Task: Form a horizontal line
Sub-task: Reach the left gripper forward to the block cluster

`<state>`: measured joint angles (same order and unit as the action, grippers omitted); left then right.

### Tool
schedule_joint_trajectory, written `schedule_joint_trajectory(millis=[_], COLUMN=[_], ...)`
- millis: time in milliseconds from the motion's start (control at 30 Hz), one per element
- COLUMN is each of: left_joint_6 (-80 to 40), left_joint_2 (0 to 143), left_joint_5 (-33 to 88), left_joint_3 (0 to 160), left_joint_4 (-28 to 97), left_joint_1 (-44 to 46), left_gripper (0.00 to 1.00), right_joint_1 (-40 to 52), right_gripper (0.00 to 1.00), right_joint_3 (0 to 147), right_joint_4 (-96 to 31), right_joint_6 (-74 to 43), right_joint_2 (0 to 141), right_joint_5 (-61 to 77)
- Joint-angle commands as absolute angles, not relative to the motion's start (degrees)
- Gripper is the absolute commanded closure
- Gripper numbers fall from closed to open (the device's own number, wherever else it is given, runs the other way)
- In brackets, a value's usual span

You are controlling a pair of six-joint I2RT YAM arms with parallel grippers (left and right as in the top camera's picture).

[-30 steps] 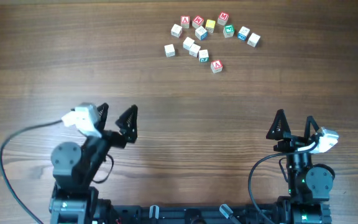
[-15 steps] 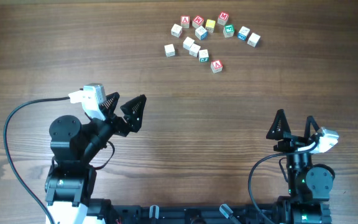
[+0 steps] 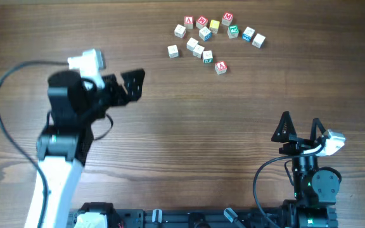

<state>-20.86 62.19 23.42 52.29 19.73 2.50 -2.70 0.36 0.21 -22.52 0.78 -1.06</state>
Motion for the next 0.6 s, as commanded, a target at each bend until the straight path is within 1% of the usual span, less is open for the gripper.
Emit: schedule_joint_trajectory(millis=[0,100,233,567], left_joint_6=[-15.00,-13.56,-9.28,-10.07], left_joint_2=[70.59,78.30,87.22,104.25], left_joint_5=[21.80,11.99,4.47,4.43], left_joint_3=[62.67,72.05,82.78,94.11], left_joint_4=[24.08,30.13,33.04,29.74], left_joint_1=[3.44,7.35,11.90,16.08], left_gripper=[0.01,0.00,0.00,0.00], right_joint_1=[-2.98,-2.98,-2.98,-2.98], right_gripper=[0.00,0.00,0.00,0.00], right_joint_3=[0.30,0.30,0.30,0.30], right_joint_4=[0.38,0.38,0.38,0.38], right_joint_6=[-22.92,-22.92,-22.92,-22.90], right_joint_2=[0.27,0.27,0.27,0.27], right_joint_5=[-0.10,-0.10,-0.10,-0.10])
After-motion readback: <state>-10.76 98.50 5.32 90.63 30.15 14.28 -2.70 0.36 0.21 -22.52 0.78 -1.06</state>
